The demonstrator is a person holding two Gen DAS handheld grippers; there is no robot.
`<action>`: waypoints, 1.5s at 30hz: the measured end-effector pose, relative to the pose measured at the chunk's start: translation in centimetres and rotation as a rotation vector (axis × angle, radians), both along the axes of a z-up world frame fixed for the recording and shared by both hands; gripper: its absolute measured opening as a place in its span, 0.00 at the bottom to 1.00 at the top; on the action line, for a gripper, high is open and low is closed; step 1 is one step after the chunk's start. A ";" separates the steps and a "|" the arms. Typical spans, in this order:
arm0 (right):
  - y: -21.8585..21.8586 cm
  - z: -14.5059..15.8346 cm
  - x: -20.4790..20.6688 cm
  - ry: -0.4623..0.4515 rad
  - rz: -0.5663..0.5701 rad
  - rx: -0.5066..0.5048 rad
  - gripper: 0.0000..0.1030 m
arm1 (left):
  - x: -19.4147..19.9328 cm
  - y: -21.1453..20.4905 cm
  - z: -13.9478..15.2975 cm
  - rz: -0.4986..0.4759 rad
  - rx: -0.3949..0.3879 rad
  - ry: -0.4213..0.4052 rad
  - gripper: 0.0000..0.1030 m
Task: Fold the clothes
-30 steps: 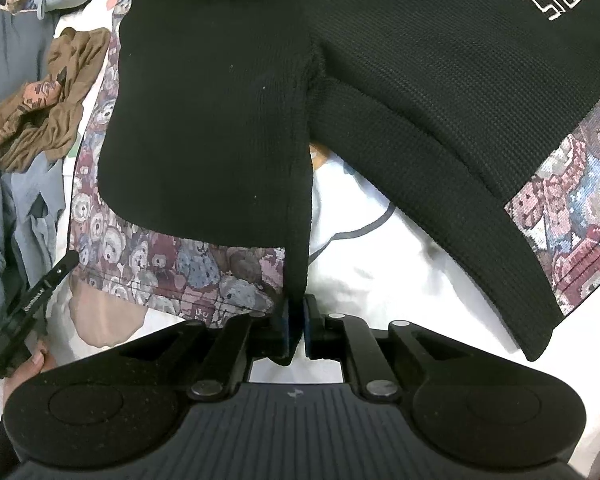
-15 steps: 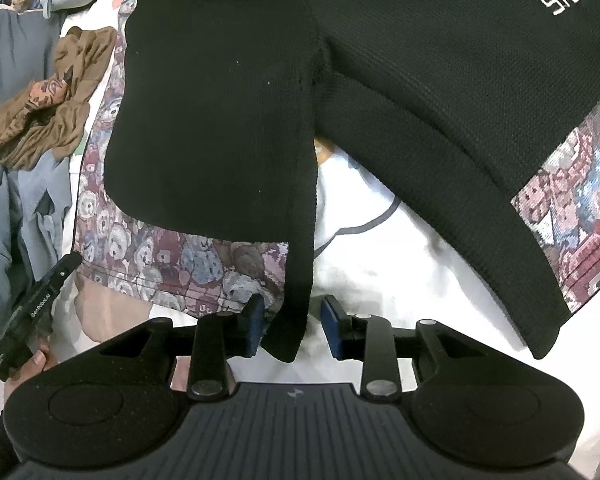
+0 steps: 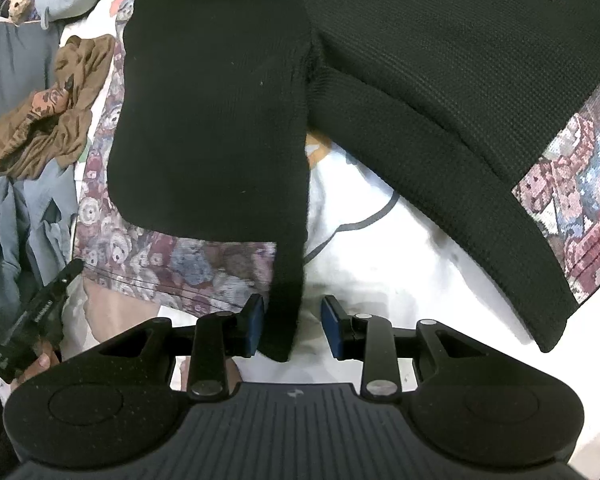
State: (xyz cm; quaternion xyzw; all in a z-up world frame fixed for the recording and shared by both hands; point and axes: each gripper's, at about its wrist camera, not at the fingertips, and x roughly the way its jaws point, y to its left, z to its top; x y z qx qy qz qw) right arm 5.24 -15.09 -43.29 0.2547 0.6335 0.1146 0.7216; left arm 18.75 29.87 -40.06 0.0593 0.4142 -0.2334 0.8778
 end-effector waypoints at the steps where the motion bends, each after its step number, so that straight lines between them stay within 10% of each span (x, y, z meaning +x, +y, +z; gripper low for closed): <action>1: 0.0 -0.1 0.0 -0.001 0.000 0.001 0.42 | 0.2 0.3 0.0 0.017 -0.006 0.006 0.07; 15: 0.2 -1.4 -0.2 -0.005 -0.065 0.079 0.43 | 1.1 1.0 -0.9 0.099 -0.062 0.087 0.07; 20: 0.5 -2.6 -0.3 0.077 -0.125 0.200 0.02 | 1.2 1.8 -0.3 0.144 -0.125 0.119 0.06; 32: -0.1 2.2 -0.2 0.074 -0.053 0.236 0.01 | 0.6 2.9 4.4 0.153 -0.187 0.167 0.06; 45: 2.7 -0.9 -0.2 0.112 0.032 0.118 0.01 | 0.3 3.5 0.3 0.221 -0.091 0.227 0.06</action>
